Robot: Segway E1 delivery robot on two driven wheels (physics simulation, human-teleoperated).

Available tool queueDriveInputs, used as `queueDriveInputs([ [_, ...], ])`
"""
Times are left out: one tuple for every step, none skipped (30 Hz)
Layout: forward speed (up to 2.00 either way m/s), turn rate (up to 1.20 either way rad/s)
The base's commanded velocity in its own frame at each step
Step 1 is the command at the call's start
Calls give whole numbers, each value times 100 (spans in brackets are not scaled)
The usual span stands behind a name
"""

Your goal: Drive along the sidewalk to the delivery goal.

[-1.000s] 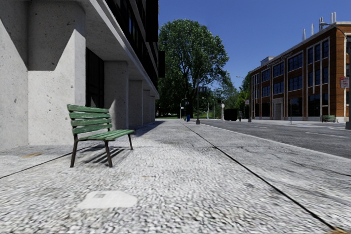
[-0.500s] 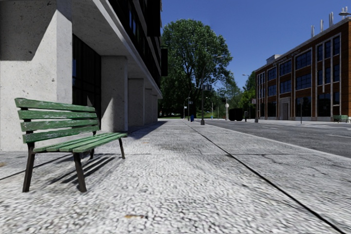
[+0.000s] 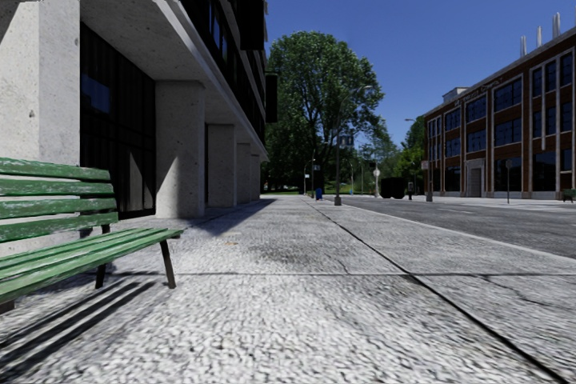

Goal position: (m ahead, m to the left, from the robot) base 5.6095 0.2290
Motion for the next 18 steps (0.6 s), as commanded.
queueDriveInputs([
  [200,5],
  [200,5],
  [200,0],
  [200,0],
  [200,0],
  [200,0],
  [200,0],
  [200,0],
  [200,0],
  [200,0],
  [200,0],
  [200,0],
  [200,0],
  [200,0],
  [200,0],
  [200,14],
  [200,28],
  [200,32],
])
